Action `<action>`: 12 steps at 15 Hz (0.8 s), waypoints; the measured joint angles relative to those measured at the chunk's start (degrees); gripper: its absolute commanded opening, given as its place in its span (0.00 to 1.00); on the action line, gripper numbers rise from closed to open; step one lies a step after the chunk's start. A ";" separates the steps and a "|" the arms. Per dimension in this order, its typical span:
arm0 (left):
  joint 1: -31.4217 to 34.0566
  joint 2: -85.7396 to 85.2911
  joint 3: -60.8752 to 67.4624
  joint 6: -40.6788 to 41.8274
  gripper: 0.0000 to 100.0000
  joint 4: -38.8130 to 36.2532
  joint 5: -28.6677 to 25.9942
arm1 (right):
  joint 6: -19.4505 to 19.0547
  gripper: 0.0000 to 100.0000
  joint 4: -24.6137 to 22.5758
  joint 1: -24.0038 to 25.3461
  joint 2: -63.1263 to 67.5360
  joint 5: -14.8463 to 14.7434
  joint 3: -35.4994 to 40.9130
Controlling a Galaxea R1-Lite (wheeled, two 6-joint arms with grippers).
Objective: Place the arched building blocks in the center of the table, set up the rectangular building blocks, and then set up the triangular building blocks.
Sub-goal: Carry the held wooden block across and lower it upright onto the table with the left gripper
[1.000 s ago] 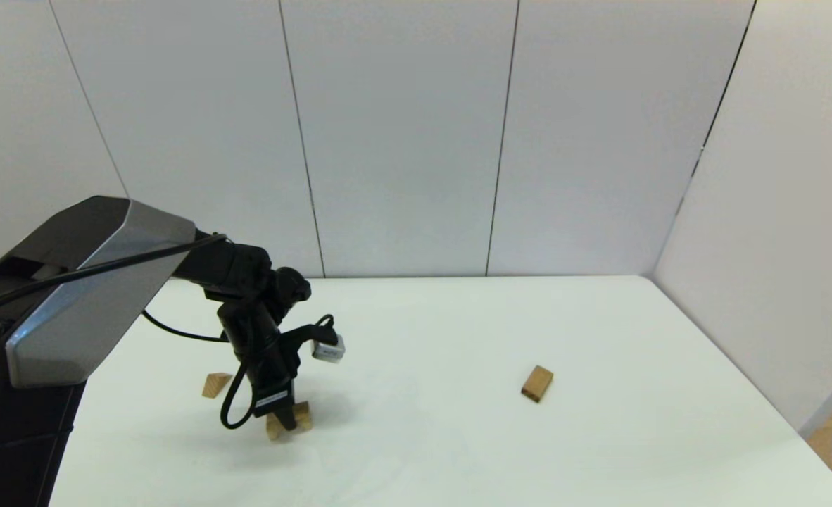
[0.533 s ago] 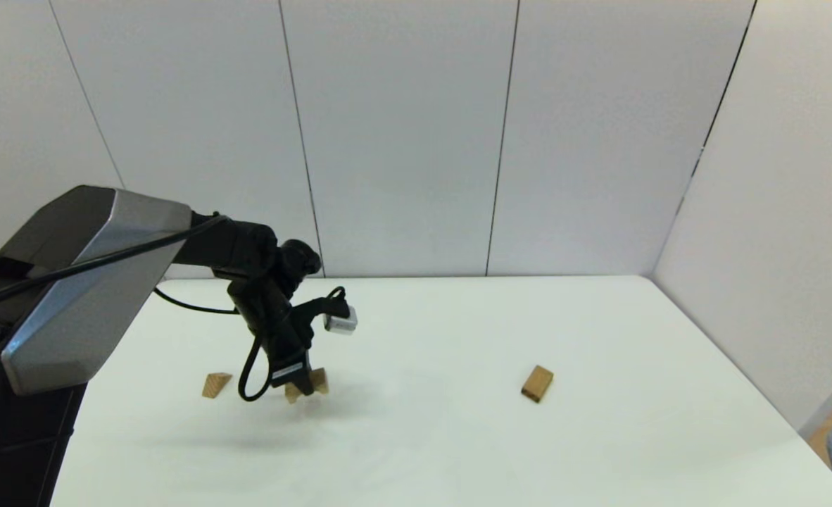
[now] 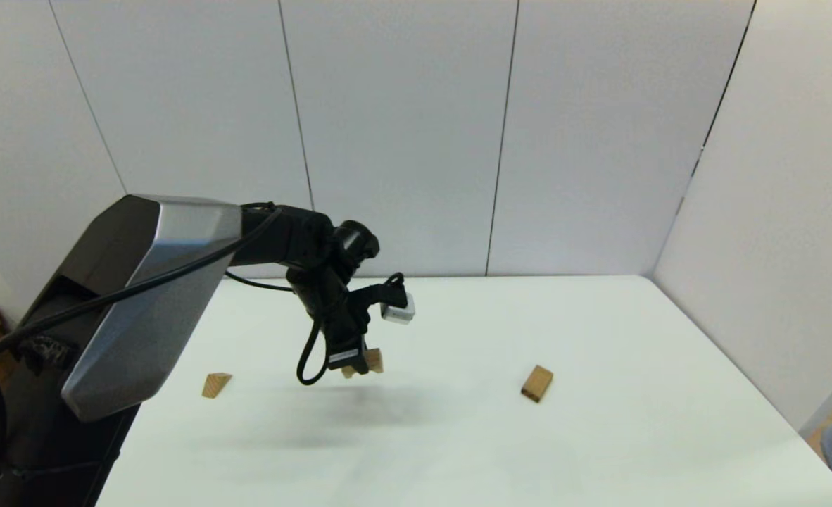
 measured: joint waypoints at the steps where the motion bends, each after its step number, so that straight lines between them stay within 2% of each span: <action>1: -1.17 0.43 -0.63 0.20 0.00 0.50 0.02 | 0.00 1.00 0.00 0.00 0.00 -0.02 0.00; 12: -8.97 3.51 -1.35 0.56 0.00 2.21 -1.50 | -0.02 1.00 0.00 0.00 0.00 -0.04 0.00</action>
